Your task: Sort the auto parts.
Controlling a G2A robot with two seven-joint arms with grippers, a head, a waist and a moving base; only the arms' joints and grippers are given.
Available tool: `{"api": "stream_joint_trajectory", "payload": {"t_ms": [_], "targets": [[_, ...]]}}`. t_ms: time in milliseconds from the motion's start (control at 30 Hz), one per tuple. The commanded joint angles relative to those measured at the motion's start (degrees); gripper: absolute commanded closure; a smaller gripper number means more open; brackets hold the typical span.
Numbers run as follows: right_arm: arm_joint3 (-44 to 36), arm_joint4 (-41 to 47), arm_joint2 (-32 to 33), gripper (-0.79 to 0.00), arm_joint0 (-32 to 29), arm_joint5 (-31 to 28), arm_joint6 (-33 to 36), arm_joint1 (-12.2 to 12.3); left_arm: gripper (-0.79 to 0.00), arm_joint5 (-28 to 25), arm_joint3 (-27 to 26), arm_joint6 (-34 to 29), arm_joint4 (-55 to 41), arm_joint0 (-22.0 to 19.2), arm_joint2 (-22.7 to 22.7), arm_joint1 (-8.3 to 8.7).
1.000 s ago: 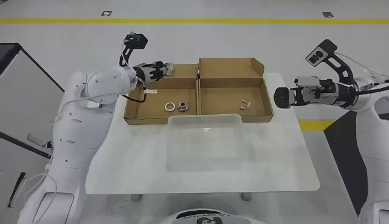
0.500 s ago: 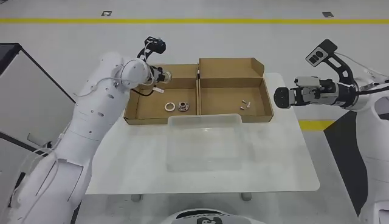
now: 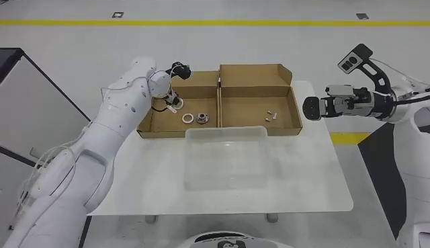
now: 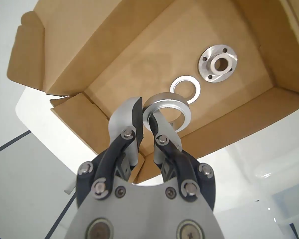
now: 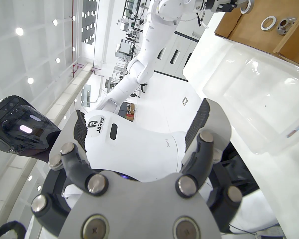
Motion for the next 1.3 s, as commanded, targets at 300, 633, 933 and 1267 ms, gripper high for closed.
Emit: {"api": "stream_joint_trajectory", "payload": {"t_ms": [300, 633, 933, 1267], "targets": [[0.0, 0.0, 0.0, -0.785, 0.0, 0.0, 0.0, 0.0, 0.0, -2.5, 13.5, 4.2, 2.1, -2.7, 3.6, -2.88], [0.0, 0.0, 0.0, -0.785, 0.0, 0.0, 0.0, 0.0, 0.0, -5.9, 20.4, 5.9, 1.9, -3.4, 5.2, -5.08], [0.0, 0.0, 0.0, -0.785, 0.0, 0.0, 0.0, 0.0, 0.0, -7.3, 23.8, 8.4, 1.5, -3.9, 5.9, -6.83], [0.0, 0.0, 0.0, -0.785, 0.0, 0.0, 0.0, 0.0, -0.203, -8.1, 27.1, 9.6, 1.1, -4.2, 6.4, -8.45]]}}
